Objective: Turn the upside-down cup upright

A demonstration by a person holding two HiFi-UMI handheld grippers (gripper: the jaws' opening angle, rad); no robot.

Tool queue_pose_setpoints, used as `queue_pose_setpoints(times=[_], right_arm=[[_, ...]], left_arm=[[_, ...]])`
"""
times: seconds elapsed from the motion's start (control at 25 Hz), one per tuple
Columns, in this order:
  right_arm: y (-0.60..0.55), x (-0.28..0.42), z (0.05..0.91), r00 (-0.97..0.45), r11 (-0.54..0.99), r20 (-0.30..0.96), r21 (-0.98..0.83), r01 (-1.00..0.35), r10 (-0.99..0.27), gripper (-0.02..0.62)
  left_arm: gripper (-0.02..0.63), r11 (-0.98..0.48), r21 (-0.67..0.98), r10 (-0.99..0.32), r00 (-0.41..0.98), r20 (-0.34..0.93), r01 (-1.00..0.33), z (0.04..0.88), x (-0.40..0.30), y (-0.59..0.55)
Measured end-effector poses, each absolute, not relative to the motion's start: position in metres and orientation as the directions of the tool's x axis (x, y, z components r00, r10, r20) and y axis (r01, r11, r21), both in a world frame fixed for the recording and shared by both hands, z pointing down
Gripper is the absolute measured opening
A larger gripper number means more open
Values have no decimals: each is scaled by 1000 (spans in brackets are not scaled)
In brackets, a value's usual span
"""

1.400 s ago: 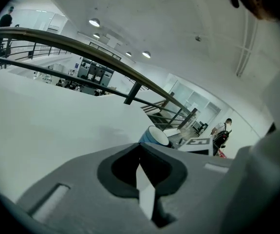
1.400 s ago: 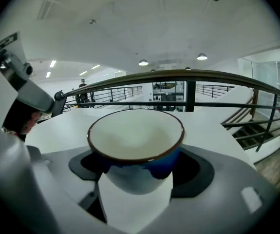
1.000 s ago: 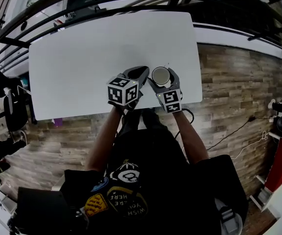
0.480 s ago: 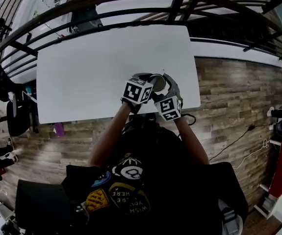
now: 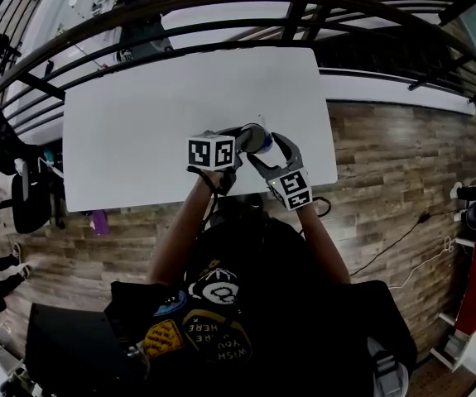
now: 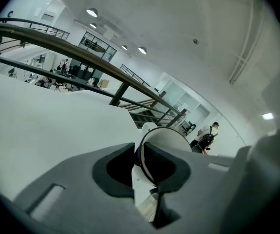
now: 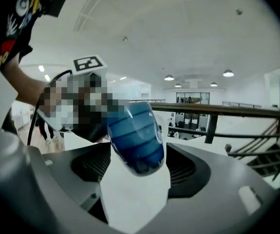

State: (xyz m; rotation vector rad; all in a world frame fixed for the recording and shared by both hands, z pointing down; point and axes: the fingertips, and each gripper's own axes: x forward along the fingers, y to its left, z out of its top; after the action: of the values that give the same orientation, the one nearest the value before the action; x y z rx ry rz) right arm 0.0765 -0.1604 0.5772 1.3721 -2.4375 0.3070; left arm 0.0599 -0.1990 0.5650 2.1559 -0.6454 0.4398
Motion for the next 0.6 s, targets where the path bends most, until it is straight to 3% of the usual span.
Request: queue_pose_setpoints(times=[0.12, 0.28, 0.36, 0.44, 0.6], right_arm=[[-157, 83, 580, -503, 455, 359, -215, -864, -786, 351], [-159, 91, 582, -515, 376, 322, -406, -833, -794, 285], [-165, 97, 581, -543, 284, 246, -643, -711, -803, 279], [-169, 99, 578, -571, 208, 144, -837, -506, -808, 258], [-174, 94, 583, -591, 113, 18, -976, -184, -807, 244]], left_arm=[[67, -512, 611, -349, 796, 494, -604, 560, 46, -211], [67, -487, 621, -400, 789, 467, -614, 557, 34, -223], [67, -477, 633, -424, 791, 442, -610, 555, 31, -226], [67, -471, 637, -448, 788, 423, -610, 554, 27, -230], [67, -470, 615, -471, 769, 431, -633, 553, 24, -231]])
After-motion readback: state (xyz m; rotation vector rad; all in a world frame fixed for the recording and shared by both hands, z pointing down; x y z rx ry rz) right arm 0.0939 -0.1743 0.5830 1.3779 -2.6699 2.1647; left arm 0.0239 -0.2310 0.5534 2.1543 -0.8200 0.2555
